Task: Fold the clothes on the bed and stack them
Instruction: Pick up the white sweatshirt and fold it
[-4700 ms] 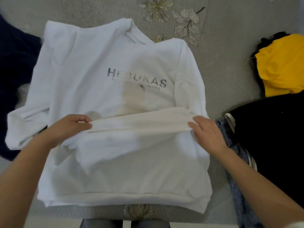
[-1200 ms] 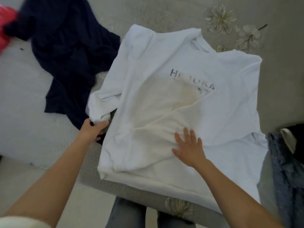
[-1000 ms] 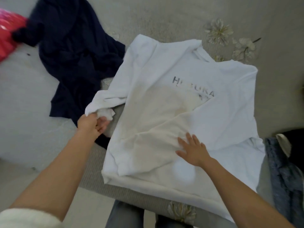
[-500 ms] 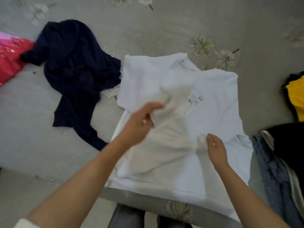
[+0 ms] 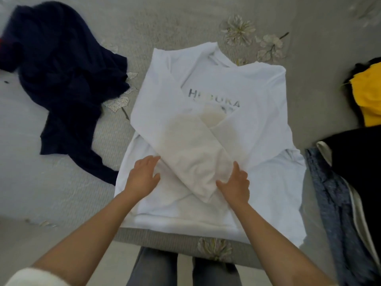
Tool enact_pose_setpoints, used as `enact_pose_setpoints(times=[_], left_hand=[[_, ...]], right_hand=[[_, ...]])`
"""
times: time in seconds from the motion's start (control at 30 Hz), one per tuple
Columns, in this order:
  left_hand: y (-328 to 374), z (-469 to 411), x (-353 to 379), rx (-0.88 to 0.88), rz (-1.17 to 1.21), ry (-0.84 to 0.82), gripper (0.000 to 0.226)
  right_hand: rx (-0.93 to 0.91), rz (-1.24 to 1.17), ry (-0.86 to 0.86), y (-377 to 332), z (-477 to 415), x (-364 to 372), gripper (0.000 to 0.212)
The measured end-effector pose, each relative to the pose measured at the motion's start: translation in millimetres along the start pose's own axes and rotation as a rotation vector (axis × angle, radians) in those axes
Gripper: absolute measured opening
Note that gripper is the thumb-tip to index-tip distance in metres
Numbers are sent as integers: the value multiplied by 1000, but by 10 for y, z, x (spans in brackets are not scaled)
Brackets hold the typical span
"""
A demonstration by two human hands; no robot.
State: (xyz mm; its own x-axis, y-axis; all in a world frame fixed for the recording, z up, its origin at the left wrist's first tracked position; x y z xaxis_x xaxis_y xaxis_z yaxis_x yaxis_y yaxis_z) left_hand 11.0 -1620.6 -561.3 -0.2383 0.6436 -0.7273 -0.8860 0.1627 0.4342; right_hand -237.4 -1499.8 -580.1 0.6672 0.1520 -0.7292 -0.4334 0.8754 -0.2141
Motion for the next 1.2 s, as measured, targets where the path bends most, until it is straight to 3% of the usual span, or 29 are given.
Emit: enact_pose_setpoints(times=[0.1,0.2,0.3,0.37,0.43,0.5,0.53,0.6,0.67,0.77,0.83,0.9,0.97,1.0,1.1,1.2], left_hand=[[22,-66,17,-21,-76,-46,57],[44,-138,-30,-31,-52,-27,56],[-30,-218,-53,-58,8,-32,55],[-114,-254,-22,-131,204,-68,54],[-182,-283,40,-206,394,-118,54],[-201,-310,73,-233,404,-124,53],[-202,-330,37,-234,369,-67,51],[-159,-369,-116,-213,235,106,48],[-10,-426,-233,-109,36,197,54],[258,-563,-90,128,-349,4,64],[292,-664,63,196,-549,-221,61],[320,-829,-22,167,-602,-286,57],[551,-1076,-328,175,-518,-141,71],[676,-1233,-488,174,-450,-56,67],[975,-1820,-996,92,-212,197,28],[1204,-2432,-1399,81,-100,350,29]], right_hand=[[168,-182,-88,177,17,144,78],[45,-404,-91,157,-33,-159,63],[-31,-352,-13,317,-86,-740,44],[42,-397,65,621,-157,-1074,37],[159,-324,91,899,-219,-1213,45],[232,-34,120,1027,-267,-1212,64],[191,107,195,944,-261,-1236,67],[-93,284,359,604,-283,-1167,55],[-344,466,288,318,-333,-853,49],[-304,610,-31,254,-519,-510,45],[-280,412,120,78,-619,-787,39],[-307,173,328,-169,-723,-1211,31],[-364,92,433,-407,-976,-1567,33],[-382,72,452,-532,-1144,-1721,36],[-378,124,459,-904,-1695,-2066,42],[-327,210,486,-1225,-2155,-2326,50]])
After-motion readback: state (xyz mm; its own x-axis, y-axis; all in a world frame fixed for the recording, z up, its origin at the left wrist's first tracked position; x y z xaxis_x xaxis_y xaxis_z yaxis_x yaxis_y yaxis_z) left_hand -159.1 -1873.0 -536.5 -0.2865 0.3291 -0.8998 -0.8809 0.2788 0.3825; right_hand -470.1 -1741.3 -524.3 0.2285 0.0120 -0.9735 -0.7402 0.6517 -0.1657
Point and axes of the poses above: each hand's wrist, its own z-axis away from the middle knuckle, its own x-axis out of the palm, y = z × x, the point moved 8 cm from there along -z, towards the middle knuckle, and after that the axes turned 4 degrees about x, right-handed, at the moved point
